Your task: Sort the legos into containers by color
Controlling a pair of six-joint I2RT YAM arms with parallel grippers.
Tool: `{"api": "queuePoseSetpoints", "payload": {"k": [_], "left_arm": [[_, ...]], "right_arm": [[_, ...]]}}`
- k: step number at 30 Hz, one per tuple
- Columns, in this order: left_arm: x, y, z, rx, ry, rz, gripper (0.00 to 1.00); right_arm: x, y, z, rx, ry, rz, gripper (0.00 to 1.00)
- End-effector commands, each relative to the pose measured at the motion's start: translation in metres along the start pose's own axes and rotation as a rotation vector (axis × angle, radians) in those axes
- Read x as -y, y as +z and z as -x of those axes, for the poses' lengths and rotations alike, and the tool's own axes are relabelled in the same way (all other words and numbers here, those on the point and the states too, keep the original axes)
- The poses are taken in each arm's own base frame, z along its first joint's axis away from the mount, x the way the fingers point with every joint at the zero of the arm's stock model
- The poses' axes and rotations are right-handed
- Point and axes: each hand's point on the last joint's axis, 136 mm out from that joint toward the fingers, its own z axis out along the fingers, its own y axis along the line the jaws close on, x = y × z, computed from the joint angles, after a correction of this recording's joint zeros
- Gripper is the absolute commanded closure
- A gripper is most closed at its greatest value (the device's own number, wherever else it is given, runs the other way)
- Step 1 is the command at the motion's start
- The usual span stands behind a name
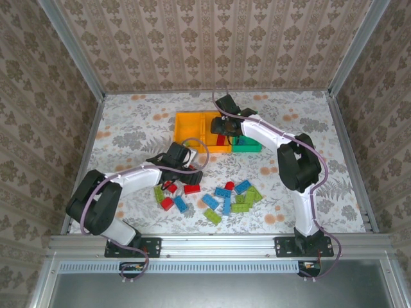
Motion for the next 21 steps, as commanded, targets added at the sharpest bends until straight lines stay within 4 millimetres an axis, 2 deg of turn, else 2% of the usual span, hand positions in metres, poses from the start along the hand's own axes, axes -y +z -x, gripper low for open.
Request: {"api": "queuePoseSetpoints", "payload": {"k": [1,6,10,16,21], "left_arm": [[-0.002,0.004,0.009,0.005,0.006,-0.007,0.19],[-0.005,0.008,0.013,0.006,-0.005,-0.001,0.22],[-0.006,0.009,0.018,0.013,-0.007,-0.001,0.25],[-0.004,0.014,0.020,0.003,-0.015,-0.014,0.42],[-0.002,0.016,0.022,0.011,-0.022,-0.028,0.50]], "right_arm": [[-0.005,-0.029,0.005,0.027,0.004,0.025,0.41],[0.000,-0.050,-0.006,0.035,-0.006,0.036,0.38],[0.012,-0.066,-0.018,0.046,-0.009,0.024,0.37],[0.034,-0.079,-0.033,0.054,-0.020,-0.027,0.35],[0.042,-0.084,-0.039,0.054,-0.024,-0.047,0.34]]}}
